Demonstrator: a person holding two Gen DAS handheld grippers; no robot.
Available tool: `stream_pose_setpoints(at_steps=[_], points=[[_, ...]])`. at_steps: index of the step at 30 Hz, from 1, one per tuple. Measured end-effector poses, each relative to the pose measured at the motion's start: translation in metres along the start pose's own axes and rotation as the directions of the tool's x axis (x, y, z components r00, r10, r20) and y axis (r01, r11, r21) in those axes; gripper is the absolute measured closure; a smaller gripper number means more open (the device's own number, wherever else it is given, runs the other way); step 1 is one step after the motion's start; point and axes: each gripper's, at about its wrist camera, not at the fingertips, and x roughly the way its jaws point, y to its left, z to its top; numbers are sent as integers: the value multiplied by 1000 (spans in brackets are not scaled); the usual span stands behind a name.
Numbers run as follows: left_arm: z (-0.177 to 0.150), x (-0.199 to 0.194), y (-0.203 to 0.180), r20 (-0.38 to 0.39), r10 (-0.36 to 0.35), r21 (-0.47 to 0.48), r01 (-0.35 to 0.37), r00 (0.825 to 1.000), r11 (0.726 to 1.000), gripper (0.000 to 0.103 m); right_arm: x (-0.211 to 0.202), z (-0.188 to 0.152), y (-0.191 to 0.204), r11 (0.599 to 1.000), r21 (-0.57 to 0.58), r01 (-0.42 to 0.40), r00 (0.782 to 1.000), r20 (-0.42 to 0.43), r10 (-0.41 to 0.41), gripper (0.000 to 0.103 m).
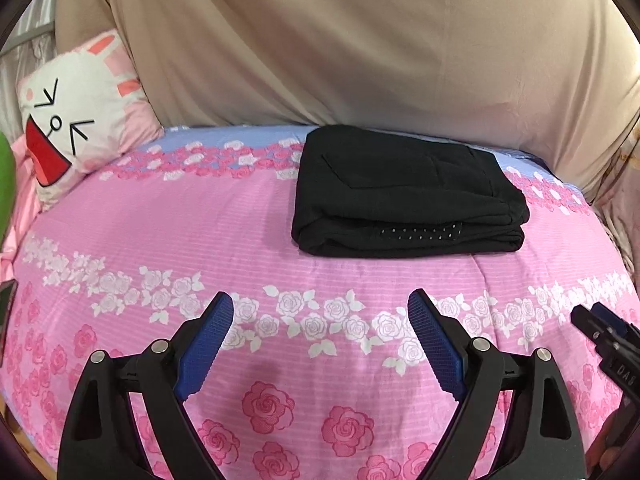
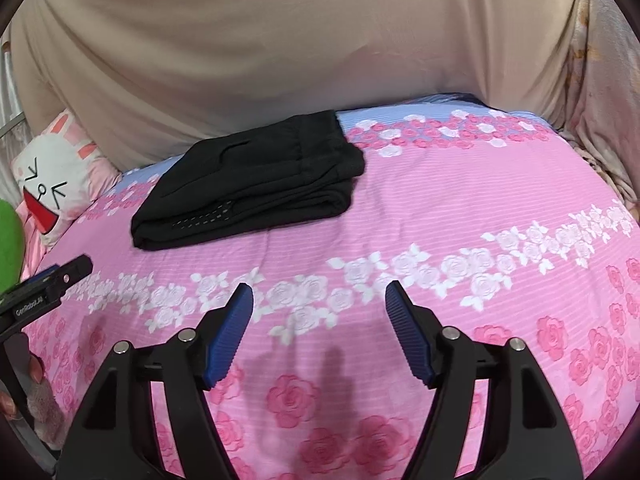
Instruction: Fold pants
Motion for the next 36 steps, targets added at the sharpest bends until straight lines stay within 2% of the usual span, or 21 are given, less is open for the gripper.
stream_pose_setpoints(at_steps=[1, 5, 8, 9, 11, 13, 15, 18, 23, 36], points=[[-3, 1, 0, -3, -2, 0, 2, 1000, 1000, 16, 0, -1, -3, 1000, -5, 8, 1000, 1, -8, 31], [-18, 9, -2, 9, 0, 5, 0, 1000, 1000, 16, 0, -11, -2, 1000, -17, 24, 999, 25, -24, 30], [-24, 15, -7, 30, 27, 9, -28, 999, 1000, 16, 7, -16, 5, 999, -22, 37, 999, 26, -36, 27], [-24, 16, -8, 36, 37, 9, -38, 999, 999, 16, 7, -15, 8, 999, -35, 42, 999, 35, -41, 25], [-22, 18, -8, 60, 43, -2, -43, 997, 999, 16, 6, -15, 16, 997, -51, 54, 996, 69, -51, 11], [-22, 18, -9, 91, 59, -18, -58, 994, 998, 16, 7, -15, 22, 995, -71, 69, 995, 81, -63, 11], [-23, 19, -10, 118, 41, -20, -39, 992, 999, 16, 11, -15, 28, 993, -92, 70, 995, 74, -63, 10], [-21, 22, -15, 109, 18, 8, -19, 994, 1000, 16, 16, -14, 30, 991, -96, 91, 995, 49, -86, 10], [-22, 23, -25, 110, 35, 52, -41, 993, 998, 16, 17, -15, 27, 993, -74, 94, 995, 43, -91, 10], [-22, 25, -23, 103, 43, 41, -48, 994, 998, 16, 19, -15, 26, 991, -73, 112, 993, 38, -109, 6]])
